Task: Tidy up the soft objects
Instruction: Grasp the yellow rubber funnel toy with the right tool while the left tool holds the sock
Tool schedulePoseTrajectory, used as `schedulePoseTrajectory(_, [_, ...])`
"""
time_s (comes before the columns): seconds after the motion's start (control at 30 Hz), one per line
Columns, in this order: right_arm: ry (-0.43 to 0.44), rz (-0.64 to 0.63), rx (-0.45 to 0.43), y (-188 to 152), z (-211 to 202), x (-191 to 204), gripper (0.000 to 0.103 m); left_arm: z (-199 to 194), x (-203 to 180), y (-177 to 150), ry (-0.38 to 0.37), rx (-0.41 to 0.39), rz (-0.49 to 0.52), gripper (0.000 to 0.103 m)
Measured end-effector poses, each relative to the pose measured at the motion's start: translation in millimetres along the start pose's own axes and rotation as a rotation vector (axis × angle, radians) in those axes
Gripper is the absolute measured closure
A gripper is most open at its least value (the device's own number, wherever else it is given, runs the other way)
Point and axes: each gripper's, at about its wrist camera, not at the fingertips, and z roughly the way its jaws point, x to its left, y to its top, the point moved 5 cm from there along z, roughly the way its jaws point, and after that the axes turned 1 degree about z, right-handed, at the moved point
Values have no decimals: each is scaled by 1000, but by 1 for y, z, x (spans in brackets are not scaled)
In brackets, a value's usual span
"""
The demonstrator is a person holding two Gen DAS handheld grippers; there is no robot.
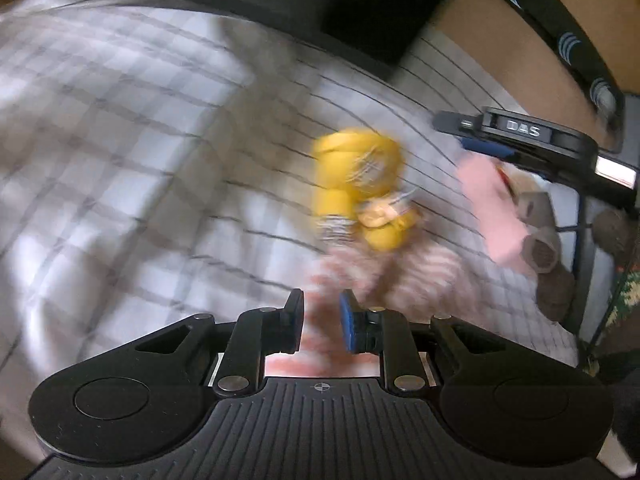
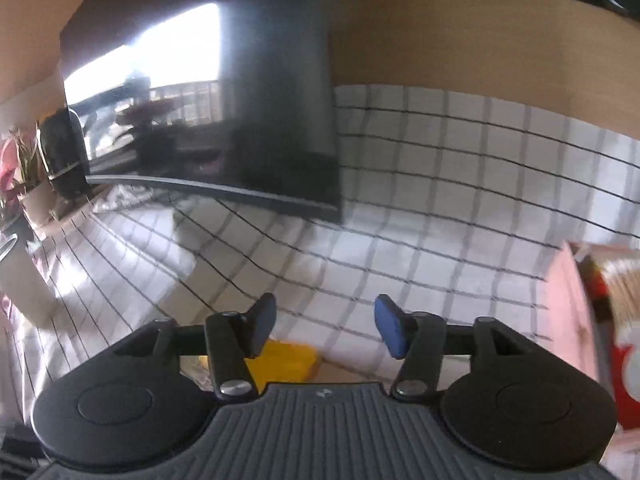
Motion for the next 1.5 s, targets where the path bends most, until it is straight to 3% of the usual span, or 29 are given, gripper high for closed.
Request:
schedulePoseTrajectory(0.1, [-72, -35, 19, -18, -17, -15, 40, 24, -22, 9, -18, 64, 132, 81])
schedulePoseTrajectory(0.2, [-65, -40, 89, -45, -29, -22, 35, 49, -32, 15, 14, 117, 186, 81])
schedulePoseTrajectory(0.27, [-14, -53, 132, -65, -38, -18, 35, 55, -34, 19, -6, 133, 176, 81])
schedulePoseTrajectory(0.37, [40, -133, 136, -90, -52, 1, 32, 42, -27, 32, -72, 91, 126, 81])
schedulePoseTrajectory(0.47, [13, -301, 64, -106, -63, 32, 31, 27, -5, 55, -53, 2, 61, 81])
schedulePoseTrajectory(0.53, [-10, -343, 28, -109, -65, 43, 27, 25, 8, 67, -50, -29, 5, 81])
schedulePoseTrajectory(0.7, [4, -325, 91, -114, -58, 52, 27, 54, 17, 84, -125, 36, -19, 81])
schedulePoseTrajectory(0.8, [-10, -353, 102, -121, -56, 52, 27, 73, 15, 82, -77, 100, 68, 81])
schedulePoseTrajectory(1.1, [-47, -329, 103, -111, -53, 46, 27, 103, 8, 100, -81, 107, 70, 75])
schedulePoseTrajectory(1.17, [-56, -330, 87, -107, -56, 44, 27, 100, -2, 109, -88, 80, 89, 76])
schedulePoseTrajectory(1.27, [-83, -321, 48, -96, -55, 40, 27, 94, -17, 122, -196, 50, 53, 76])
schedulePoseTrajectory(1.33, [-104, -320, 26, -86, -47, 40, 27, 93, -22, 130, -229, 40, 34, 76])
schedulePoseTrajectory(1.5, [-72, -195, -4, -58, -11, 38, 27, 71, -17, 139, -198, -35, 17, 76])
